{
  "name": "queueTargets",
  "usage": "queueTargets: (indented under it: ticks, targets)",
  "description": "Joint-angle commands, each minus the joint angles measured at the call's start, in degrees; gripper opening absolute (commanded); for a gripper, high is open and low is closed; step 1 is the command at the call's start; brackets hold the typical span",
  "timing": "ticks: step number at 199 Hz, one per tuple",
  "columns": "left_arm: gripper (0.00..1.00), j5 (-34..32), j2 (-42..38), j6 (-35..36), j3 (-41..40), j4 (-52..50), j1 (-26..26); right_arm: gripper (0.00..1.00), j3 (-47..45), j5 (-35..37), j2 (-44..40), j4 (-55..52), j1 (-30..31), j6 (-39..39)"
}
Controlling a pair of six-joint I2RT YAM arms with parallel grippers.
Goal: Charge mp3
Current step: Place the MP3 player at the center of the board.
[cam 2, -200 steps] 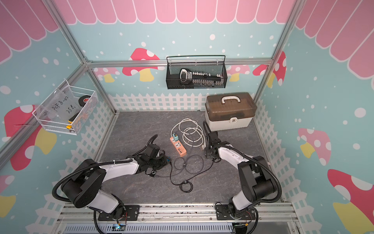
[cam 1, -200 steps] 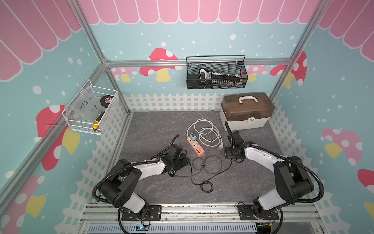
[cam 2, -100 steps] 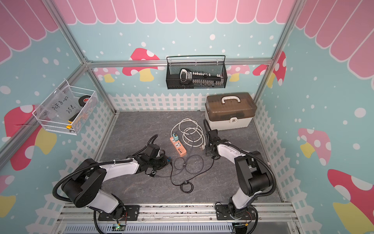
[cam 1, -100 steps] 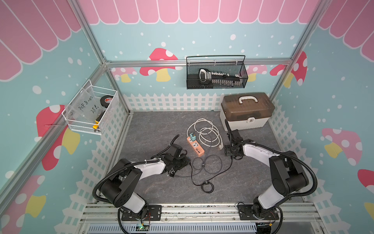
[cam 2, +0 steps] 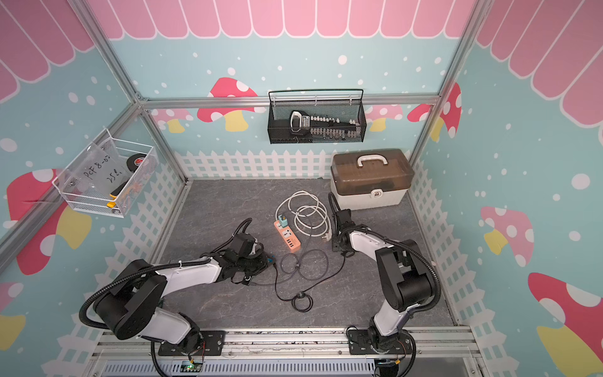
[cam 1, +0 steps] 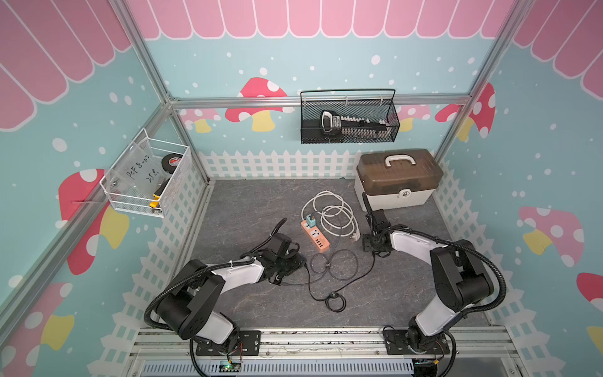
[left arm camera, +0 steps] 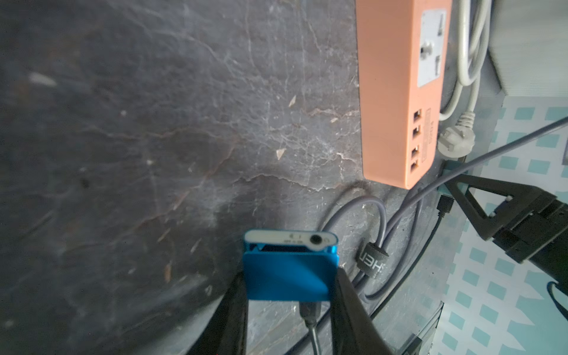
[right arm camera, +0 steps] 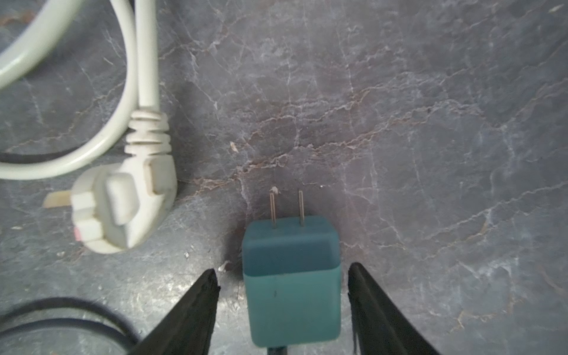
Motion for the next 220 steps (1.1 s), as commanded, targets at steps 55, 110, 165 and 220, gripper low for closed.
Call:
queueTargets:
  ticks: [55, 110, 165, 220]
  targets:
    - [0.42, 0.77, -4.53, -0.23, -2.32, 1.52, 1.22, 0.56, -0.36, -1.28, 2.16, 1.06, -0.29, -0.64]
    - [0.43, 2.28, -2.89, -0.84, -2.82, 3.64, 1.32, 0.41, -0.43, -2.12, 2.60, 1.19, -0.29, -0.53]
    - [0.47, 3.93, -1.43, -1.78, -3.34, 6.44, 1.43, 0.34, -0.67, -3.01, 2.26, 1.50, -0.29, -0.40]
    - [0.48, 4.12, -2.63, -1.64, -2.94, 5.19, 1.76, 0.24, -1.02, -3.82, 1.14, 1.55, -0.29, -0.22]
